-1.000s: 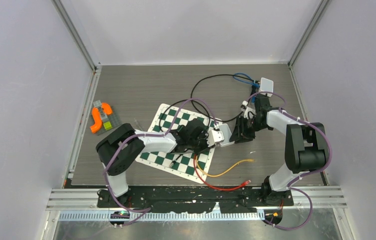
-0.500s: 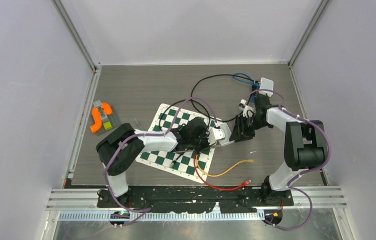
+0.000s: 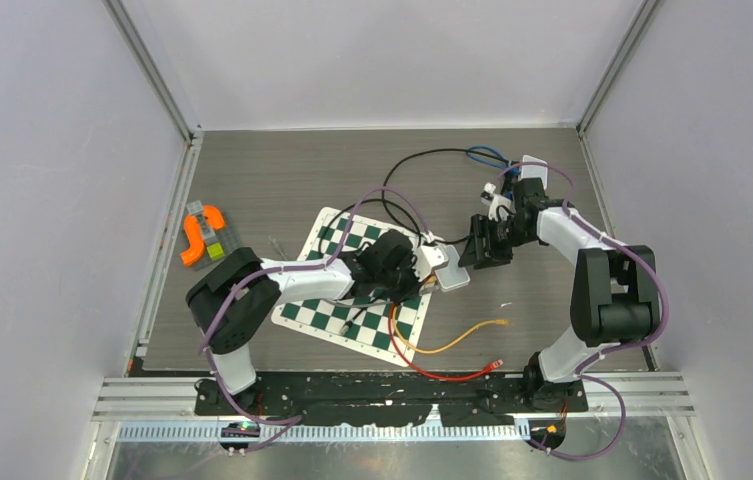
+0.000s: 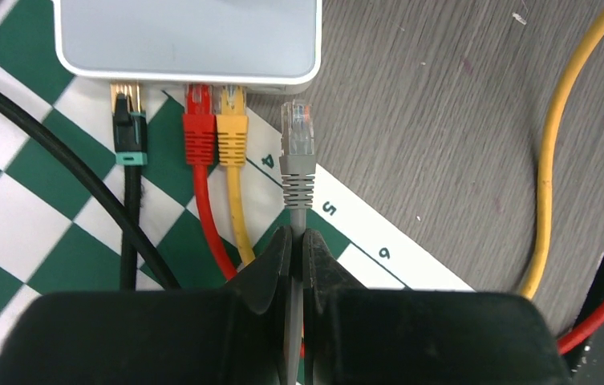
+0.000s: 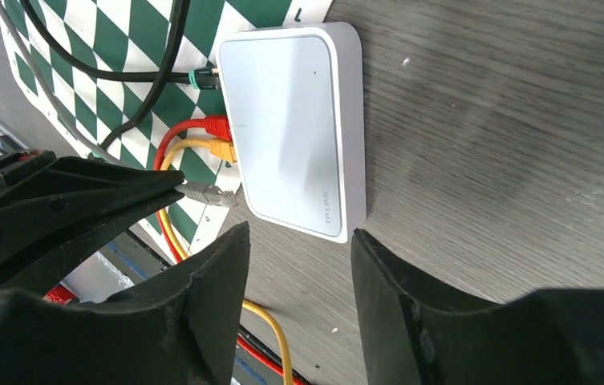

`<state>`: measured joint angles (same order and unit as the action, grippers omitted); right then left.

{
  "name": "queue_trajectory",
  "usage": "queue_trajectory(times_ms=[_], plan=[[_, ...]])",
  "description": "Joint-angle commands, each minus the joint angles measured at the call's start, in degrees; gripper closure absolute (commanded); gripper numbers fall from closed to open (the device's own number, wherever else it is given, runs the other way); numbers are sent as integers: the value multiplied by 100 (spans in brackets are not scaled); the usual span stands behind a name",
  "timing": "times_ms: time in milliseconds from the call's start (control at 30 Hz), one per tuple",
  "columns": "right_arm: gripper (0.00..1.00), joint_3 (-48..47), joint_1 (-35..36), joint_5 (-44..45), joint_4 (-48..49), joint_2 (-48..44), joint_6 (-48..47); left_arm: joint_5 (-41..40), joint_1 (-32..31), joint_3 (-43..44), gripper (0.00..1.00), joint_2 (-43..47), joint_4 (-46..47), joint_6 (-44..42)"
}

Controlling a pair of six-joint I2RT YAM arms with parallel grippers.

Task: Insert the plug into the switch port
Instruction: Insert the connector into the switch port.

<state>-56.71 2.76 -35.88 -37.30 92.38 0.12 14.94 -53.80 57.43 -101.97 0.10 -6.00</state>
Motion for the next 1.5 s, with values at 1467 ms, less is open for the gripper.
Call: queue_trajectory(times_ms=[1467], plan=[[47, 22, 36, -775, 573, 1107, -268, 121, 177, 359, 100, -318, 351, 1297]])
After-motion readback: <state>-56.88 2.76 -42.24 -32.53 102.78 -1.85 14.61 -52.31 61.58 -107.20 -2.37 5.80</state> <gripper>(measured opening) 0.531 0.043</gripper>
